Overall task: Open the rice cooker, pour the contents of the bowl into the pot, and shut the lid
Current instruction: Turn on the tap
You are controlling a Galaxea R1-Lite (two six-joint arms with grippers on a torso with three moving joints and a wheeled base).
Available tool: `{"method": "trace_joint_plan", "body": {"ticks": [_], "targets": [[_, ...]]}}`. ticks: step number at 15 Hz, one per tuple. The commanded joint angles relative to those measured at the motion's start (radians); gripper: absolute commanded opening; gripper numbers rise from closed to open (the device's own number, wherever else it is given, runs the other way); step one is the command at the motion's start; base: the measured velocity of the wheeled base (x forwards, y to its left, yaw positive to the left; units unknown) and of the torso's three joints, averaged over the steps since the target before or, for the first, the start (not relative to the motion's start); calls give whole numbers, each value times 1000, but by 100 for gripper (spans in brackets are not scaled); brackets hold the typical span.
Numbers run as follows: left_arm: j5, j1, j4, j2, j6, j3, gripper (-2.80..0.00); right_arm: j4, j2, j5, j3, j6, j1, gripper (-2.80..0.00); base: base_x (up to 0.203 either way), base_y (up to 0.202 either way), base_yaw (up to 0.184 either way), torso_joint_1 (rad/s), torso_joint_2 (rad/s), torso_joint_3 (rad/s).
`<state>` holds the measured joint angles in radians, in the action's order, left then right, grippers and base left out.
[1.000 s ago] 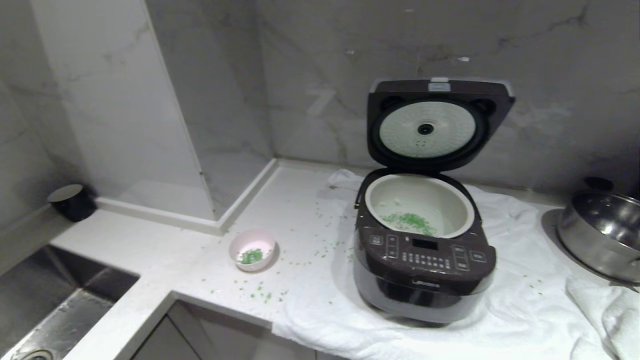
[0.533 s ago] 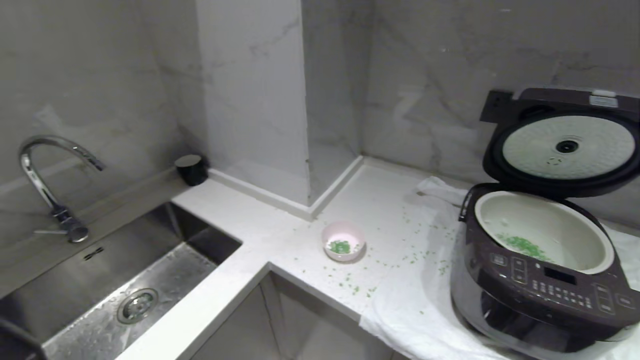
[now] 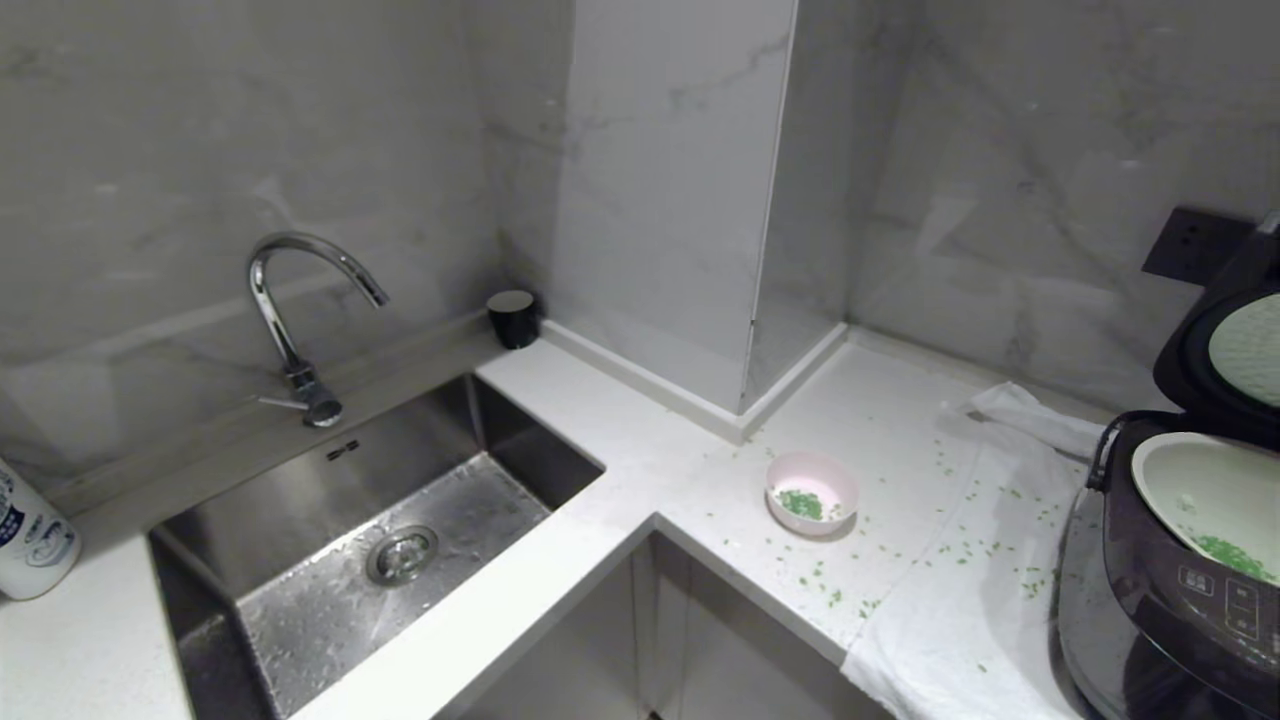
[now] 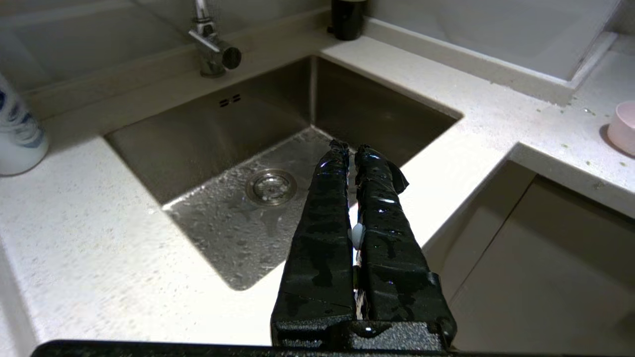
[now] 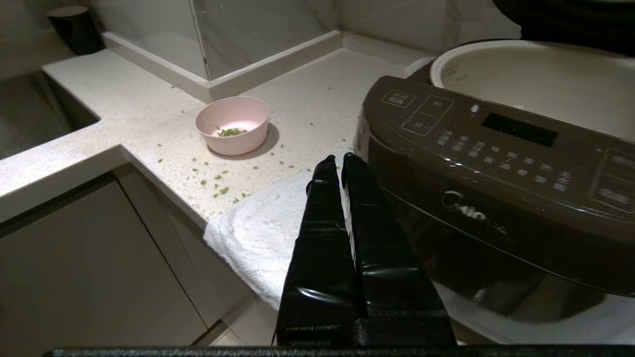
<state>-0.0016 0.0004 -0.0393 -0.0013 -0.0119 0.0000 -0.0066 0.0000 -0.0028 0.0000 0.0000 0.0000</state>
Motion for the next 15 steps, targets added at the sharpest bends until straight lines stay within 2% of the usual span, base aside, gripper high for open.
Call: {"method": "trace_joint_plan", "body": {"ticks": [1,8,15], "targets": [[0,1,-1,0,0,14,-280,0,2,0,2,0,0,-280,0,0,0,0,0,0],[0,0,-1,0,0,14,-280,0,2,0,2,0,0,-280,14,0,0,-1,0,1],[0,0,-1,0,0,14,-280,0,2,0,2,0,0,-280,185,0,1,6,2,2]]}}
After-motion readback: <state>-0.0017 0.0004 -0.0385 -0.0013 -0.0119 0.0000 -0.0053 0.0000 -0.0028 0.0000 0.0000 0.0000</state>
